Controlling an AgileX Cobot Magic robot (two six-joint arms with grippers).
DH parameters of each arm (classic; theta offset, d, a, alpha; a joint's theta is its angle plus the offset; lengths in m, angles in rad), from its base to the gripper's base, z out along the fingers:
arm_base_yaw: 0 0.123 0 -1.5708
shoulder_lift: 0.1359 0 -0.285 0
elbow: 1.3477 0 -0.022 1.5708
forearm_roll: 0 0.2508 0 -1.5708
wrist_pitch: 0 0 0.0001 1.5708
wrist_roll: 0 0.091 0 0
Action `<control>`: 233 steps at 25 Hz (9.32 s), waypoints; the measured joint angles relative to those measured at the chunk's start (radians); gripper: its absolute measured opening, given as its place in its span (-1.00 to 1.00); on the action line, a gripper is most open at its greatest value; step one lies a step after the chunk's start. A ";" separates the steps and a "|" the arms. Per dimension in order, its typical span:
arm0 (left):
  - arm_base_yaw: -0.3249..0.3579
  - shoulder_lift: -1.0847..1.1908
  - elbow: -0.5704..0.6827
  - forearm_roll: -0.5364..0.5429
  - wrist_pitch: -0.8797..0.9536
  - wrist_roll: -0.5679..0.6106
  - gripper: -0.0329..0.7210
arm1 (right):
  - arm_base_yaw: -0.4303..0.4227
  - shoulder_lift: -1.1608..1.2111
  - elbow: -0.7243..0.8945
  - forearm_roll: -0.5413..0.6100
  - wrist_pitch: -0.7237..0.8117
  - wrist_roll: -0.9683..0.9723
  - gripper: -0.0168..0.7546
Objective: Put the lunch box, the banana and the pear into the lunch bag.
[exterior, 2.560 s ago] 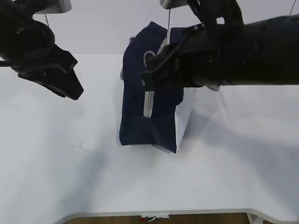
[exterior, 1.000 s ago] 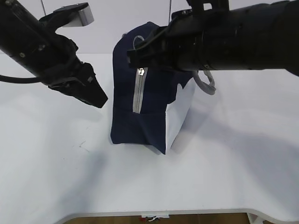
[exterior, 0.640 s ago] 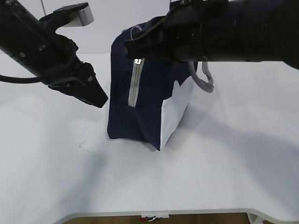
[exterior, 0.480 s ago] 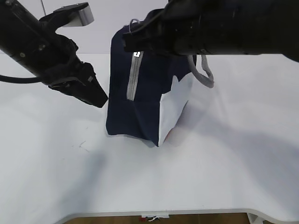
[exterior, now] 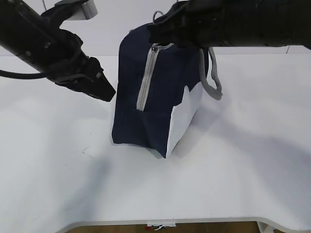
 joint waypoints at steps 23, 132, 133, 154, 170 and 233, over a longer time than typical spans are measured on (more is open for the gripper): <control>0.000 0.000 0.000 -0.236 -0.202 0.214 -0.18 | -0.007 0.036 -0.008 0.119 -0.072 -0.001 -0.92; 0.000 0.241 -0.528 0.041 0.308 -0.205 0.27 | -0.207 0.453 -0.595 0.212 0.471 -0.027 -0.92; 0.000 0.254 -0.540 0.041 0.306 -0.205 0.27 | -0.207 0.453 -0.595 0.212 0.471 -0.027 -0.92; 0.000 0.304 -0.555 0.053 0.350 -0.098 -0.91 | -0.207 0.475 -0.595 0.206 0.471 -0.027 -0.92; 0.000 0.245 -0.555 0.120 0.375 -0.098 -0.92 | -0.207 0.554 -0.717 0.254 0.550 -0.016 -0.92; 0.000 0.271 -0.557 0.183 0.381 -0.035 -0.92 | -0.288 0.739 -0.893 0.307 0.826 -0.018 -0.14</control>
